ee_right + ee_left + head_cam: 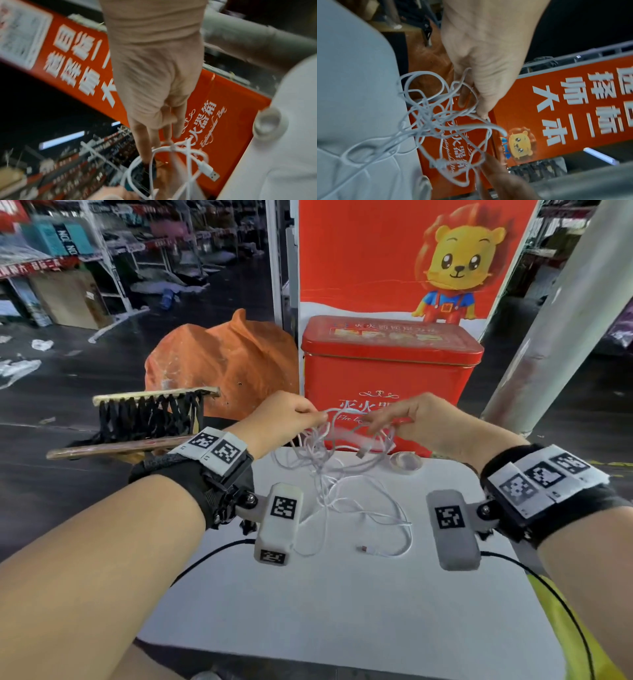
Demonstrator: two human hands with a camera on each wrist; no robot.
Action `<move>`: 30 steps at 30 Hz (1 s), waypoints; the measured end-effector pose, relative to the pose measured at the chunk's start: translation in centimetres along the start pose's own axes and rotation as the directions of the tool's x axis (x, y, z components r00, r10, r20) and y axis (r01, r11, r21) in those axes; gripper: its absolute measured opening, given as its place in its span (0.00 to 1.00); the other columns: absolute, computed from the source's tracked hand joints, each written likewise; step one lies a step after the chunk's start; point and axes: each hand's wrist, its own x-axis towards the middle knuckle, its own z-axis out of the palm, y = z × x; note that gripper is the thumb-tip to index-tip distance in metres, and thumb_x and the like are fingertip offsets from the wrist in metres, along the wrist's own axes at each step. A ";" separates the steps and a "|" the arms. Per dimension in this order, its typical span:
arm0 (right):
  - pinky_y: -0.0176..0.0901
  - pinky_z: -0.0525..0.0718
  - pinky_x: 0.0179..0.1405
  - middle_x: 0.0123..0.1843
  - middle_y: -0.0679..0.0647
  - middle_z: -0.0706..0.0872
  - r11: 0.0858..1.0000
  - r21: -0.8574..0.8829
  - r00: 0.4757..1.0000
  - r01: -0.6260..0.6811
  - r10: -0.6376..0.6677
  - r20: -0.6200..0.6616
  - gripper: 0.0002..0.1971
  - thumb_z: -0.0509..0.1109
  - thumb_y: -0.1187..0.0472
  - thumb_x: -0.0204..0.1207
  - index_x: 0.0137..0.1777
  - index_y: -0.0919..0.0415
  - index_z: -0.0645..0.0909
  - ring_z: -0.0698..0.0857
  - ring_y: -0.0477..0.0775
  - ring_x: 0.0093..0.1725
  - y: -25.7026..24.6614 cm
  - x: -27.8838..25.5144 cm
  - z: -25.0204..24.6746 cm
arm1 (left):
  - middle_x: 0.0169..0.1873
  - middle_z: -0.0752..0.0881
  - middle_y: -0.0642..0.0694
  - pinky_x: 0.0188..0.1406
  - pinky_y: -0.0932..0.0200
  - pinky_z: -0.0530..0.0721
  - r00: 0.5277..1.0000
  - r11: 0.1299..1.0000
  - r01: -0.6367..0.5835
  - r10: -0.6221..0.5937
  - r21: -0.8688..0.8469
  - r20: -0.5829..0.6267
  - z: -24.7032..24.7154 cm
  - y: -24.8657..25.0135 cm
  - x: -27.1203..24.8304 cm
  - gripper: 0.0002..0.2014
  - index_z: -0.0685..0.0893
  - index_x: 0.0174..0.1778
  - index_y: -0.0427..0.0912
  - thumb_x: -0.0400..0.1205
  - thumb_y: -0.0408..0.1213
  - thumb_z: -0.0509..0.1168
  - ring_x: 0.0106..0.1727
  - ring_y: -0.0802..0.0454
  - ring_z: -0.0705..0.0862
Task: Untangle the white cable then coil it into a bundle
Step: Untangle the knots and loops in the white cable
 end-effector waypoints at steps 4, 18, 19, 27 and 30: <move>0.44 0.84 0.55 0.56 0.49 0.82 0.999 0.026 0.975 -0.039 0.044 -0.216 0.17 0.59 0.73 0.78 0.46 0.47 0.77 0.84 0.48 0.56 -0.3 0.0 0.5 | 0.43 0.89 0.47 0.50 0.51 0.83 0.997 0.989 -0.078 0.080 0.129 -0.007 -0.1 -0.2 -0.4 0.08 0.88 0.50 0.41 0.83 0.41 0.66 0.46 0.50 0.86; 0.40 0.72 0.27 0.28 0.53 0.77 0.980 -0.008 0.970 -0.200 0.198 -0.138 0.08 0.68 0.59 0.79 0.45 0.63 0.84 0.73 0.49 0.25 2.0 0.6 1.2 | 0.37 0.79 0.40 0.32 0.52 0.85 0.890 0.803 0.121 -0.348 -0.584 -0.293 -1.2 -0.2 1.0 0.08 0.74 0.41 0.41 0.86 0.33 0.54 0.29 0.49 0.83; 0.39 0.73 0.25 0.29 0.54 0.78 0.977 -0.007 0.968 -0.213 0.210 -0.139 0.08 0.67 0.59 0.80 0.45 0.62 0.84 0.74 0.50 0.24 2.5 0.5 1.0 | 0.36 0.78 0.41 0.28 0.55 0.82 0.876 0.823 0.131 -0.357 -0.553 -0.323 -1.2 -0.5 1.0 0.08 0.74 0.42 0.41 0.85 0.33 0.54 0.27 0.50 0.81; 0.35 0.68 0.20 0.24 0.49 0.79 0.953 -0.070 0.955 -0.294 0.290 -0.061 0.06 0.70 0.59 0.79 0.43 0.56 0.86 0.70 0.50 0.23 5.3 -0.1 0.1 | 0.36 0.73 0.47 0.37 0.50 0.73 0.744 0.934 0.161 -0.327 -0.318 -0.583 -1.6 -3.1 1.8 0.06 0.70 0.50 0.41 0.87 0.37 0.48 0.39 0.45 0.73; 0.38 0.74 0.29 0.28 0.50 0.82 0.918 -0.216 0.941 -0.333 0.306 -0.147 0.10 0.64 0.65 0.81 0.38 0.58 0.83 0.77 0.51 0.29 6.8 -0.6 -0.6 | 0.35 0.70 0.49 0.39 0.50 0.71 0.718 0.943 0.113 -0.296 -0.314 -0.630 -2.2 -4.0 1.7 0.06 0.68 0.49 0.42 0.87 0.37 0.47 0.38 0.47 0.71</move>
